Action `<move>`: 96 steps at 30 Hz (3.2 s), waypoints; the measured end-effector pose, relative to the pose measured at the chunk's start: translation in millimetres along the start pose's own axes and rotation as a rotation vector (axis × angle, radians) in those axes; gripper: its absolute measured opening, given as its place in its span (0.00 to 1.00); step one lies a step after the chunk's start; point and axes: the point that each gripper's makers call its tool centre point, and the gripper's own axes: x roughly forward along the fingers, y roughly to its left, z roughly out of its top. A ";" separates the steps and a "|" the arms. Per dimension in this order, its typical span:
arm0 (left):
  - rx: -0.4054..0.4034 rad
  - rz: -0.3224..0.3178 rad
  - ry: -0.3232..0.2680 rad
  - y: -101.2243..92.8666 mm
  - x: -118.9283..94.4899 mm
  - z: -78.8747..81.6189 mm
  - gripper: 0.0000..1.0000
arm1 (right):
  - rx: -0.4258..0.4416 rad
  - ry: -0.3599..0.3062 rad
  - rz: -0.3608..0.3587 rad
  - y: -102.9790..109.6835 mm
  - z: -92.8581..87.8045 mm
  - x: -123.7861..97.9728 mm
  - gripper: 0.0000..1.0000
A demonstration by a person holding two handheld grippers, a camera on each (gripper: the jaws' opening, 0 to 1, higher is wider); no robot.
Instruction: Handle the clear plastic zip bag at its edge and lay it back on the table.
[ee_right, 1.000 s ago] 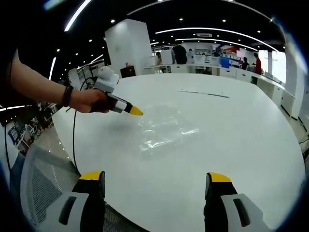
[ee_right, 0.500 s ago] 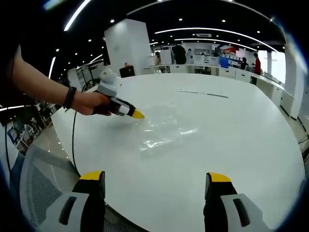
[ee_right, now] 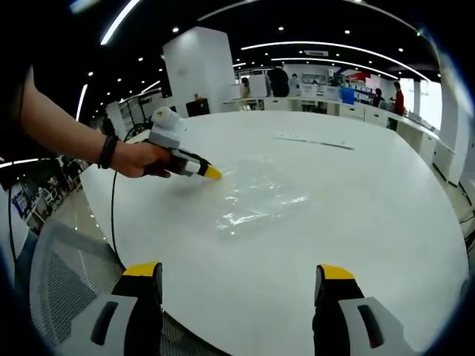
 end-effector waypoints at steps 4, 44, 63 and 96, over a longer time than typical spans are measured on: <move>0.000 0.002 -0.009 -2.2 0.1 0.7 0.32 | 0.004 0.000 -0.002 -0.7 0.0 0.4 0.84; 0.330 -0.080 -0.105 -42.3 -43.0 33.5 0.00 | -0.026 -0.009 0.044 11.8 9.2 1.7 0.82; 0.531 -0.177 -0.132 -99.9 -79.8 34.2 0.00 | -0.106 -0.043 0.093 2.3 54.6 31.7 0.80; 0.767 -0.347 -0.164 -153.1 -108.2 24.3 0.00 | -0.266 0.020 0.207 4.0 96.0 76.3 0.62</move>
